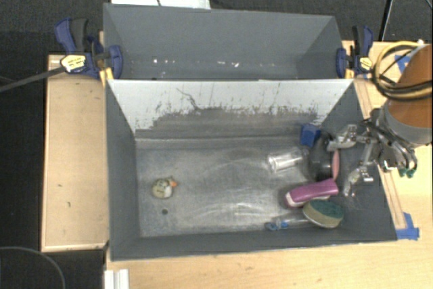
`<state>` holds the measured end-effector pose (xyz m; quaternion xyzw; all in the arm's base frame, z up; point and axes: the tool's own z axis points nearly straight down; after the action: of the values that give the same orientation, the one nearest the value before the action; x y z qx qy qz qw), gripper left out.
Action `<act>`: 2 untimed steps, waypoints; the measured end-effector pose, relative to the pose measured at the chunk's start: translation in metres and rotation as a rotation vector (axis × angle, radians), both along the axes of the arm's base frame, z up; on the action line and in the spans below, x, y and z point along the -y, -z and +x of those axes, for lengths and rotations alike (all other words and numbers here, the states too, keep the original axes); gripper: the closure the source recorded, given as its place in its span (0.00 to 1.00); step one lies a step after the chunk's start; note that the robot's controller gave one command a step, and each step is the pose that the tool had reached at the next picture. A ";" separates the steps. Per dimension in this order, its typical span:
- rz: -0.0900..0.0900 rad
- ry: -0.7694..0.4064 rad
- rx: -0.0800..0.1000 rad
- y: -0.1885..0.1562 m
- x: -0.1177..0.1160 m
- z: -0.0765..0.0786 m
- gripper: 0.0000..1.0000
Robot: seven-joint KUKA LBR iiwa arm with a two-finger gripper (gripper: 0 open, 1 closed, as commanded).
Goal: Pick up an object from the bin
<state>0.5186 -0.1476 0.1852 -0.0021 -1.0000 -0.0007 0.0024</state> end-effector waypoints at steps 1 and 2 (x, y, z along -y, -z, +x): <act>0.000 -0.097 0.001 0.050 -0.001 -0.026 0.00; -0.002 -0.079 0.010 0.050 -0.002 -0.018 0.00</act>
Offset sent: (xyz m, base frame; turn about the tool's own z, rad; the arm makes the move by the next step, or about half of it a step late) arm -0.0247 0.0004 -0.0480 -0.0987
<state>0.5002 -0.1456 0.1357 0.0376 -0.9993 0.0001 -0.0025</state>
